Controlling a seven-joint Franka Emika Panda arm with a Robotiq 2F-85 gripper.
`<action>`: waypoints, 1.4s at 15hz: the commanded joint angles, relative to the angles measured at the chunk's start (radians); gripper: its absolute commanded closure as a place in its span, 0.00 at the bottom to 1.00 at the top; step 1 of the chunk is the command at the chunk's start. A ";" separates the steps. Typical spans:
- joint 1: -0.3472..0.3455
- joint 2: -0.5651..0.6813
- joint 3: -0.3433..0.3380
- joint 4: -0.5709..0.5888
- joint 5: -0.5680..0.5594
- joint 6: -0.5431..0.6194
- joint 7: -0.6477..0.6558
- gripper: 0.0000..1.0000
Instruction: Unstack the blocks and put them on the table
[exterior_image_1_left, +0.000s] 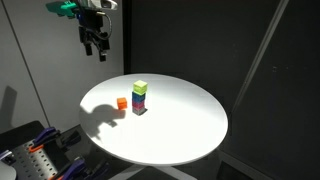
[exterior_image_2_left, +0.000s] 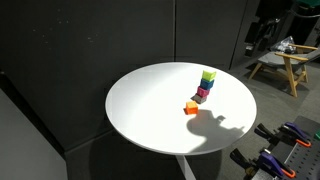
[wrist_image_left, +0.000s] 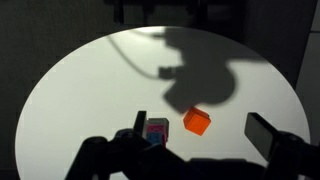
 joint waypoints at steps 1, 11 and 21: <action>-0.007 0.093 0.008 0.061 0.004 0.062 0.022 0.00; -0.058 0.317 -0.014 0.231 -0.025 0.113 0.076 0.00; -0.087 0.453 -0.048 0.336 -0.040 0.176 0.102 0.00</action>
